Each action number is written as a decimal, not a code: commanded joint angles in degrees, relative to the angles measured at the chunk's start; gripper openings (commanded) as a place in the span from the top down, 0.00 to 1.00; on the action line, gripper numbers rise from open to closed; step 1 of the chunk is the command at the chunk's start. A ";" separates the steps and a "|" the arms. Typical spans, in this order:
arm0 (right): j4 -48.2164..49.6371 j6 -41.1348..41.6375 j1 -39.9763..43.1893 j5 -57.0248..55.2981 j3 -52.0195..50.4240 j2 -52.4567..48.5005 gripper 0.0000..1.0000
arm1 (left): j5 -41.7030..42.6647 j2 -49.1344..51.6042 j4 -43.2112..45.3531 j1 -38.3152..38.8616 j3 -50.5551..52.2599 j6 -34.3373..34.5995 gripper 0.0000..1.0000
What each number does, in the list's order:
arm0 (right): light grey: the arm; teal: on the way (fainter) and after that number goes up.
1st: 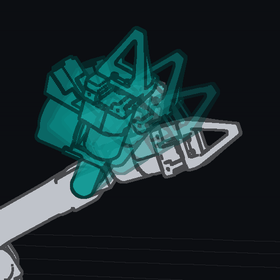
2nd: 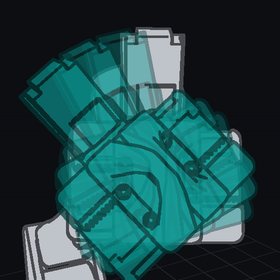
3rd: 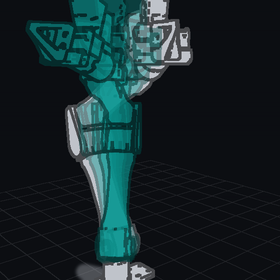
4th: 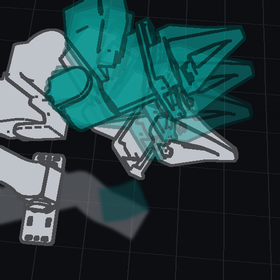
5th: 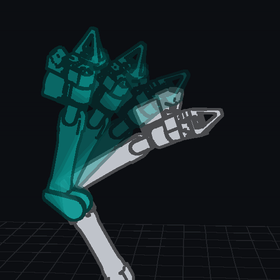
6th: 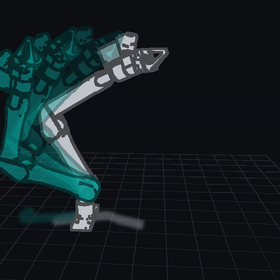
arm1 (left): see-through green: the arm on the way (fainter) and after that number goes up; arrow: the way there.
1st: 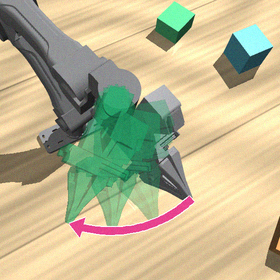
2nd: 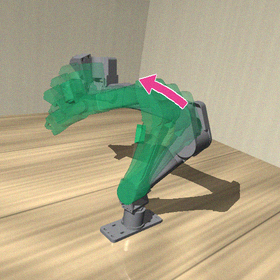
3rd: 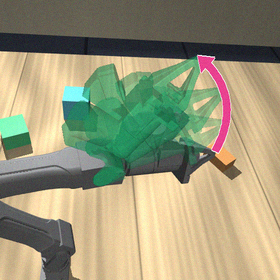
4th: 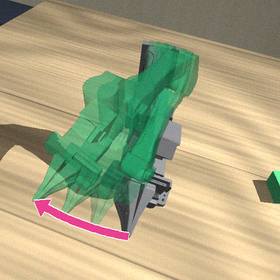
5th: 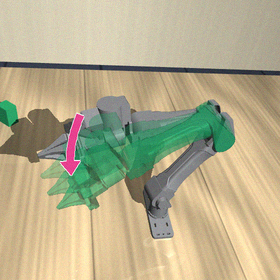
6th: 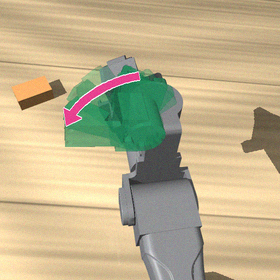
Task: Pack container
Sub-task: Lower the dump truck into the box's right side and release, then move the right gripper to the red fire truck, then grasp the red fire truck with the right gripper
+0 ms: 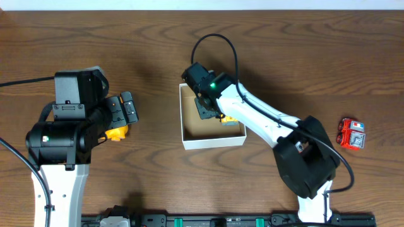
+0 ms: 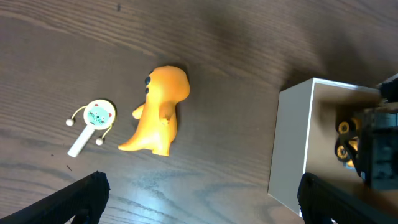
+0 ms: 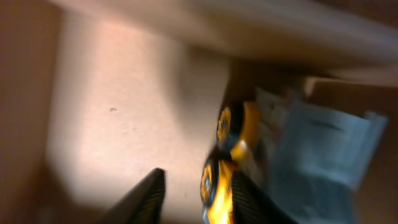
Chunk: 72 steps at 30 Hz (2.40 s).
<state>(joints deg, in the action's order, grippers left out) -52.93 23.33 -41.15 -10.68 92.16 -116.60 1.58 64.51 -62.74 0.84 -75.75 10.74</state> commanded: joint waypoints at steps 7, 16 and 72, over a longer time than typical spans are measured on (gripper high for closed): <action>-11.39 3.04 12.07 -2.91 9.92 20.17 0.09 | 0.59 0.22 -0.02 -0.28 -1.09 0.74 0.02; -28.41 10.27 40.54 -1.25 9.70 27.10 0.01 | 0.61 0.22 -0.02 -0.28 -1.09 0.74 0.02; 13.25 -20.02 70.01 10.12 -38.01 23.91 0.03 | 0.59 0.22 -0.22 -0.28 -1.09 0.74 0.02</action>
<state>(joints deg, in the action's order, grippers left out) -40.34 4.91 28.60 -1.23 55.75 -92.27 1.58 64.51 -62.81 0.84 -75.75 10.74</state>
